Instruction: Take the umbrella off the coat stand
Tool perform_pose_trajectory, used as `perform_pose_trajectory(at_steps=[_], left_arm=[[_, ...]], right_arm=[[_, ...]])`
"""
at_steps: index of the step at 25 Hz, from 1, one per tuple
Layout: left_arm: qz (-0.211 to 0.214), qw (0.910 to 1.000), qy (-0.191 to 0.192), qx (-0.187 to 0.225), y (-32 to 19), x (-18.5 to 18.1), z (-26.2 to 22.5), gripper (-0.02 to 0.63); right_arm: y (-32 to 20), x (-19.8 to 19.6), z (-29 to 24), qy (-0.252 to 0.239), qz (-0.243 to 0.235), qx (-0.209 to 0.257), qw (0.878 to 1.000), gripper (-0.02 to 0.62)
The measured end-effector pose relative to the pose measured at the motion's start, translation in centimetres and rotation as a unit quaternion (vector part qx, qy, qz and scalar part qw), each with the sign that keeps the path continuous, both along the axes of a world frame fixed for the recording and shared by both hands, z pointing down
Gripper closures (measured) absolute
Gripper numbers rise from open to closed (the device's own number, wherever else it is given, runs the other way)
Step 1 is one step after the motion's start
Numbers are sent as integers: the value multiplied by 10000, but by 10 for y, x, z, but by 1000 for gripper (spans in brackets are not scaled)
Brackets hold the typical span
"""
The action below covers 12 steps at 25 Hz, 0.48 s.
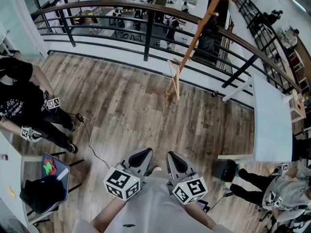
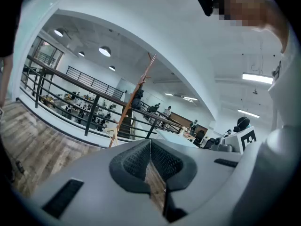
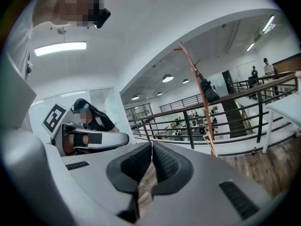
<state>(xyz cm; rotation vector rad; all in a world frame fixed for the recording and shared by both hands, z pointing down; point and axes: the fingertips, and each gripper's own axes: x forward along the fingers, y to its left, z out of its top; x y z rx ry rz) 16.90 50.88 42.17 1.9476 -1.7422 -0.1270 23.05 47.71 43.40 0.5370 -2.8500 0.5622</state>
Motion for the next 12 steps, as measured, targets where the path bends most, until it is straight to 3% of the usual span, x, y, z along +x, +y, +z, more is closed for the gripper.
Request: perform_pose_trajectory(at_steps=[5, 8, 10, 12], left_arm=[[60, 9999, 122, -43, -11, 32, -7, 583], [86, 9999, 85, -108, -15, 32, -9, 583], [66, 9999, 33, -123, -14, 21, -11, 583], [14, 9999, 15, -126, -9, 3, -17, 583]], right_arm=[[-11, 26, 0, 99, 38, -53, 9999, 560], [-15, 26, 2, 196, 67, -120, 9997, 561], [-15, 15, -5, -138, 50, -253, 9996, 561], [-15, -1, -22, -791, -11, -524, 9955, 560]])
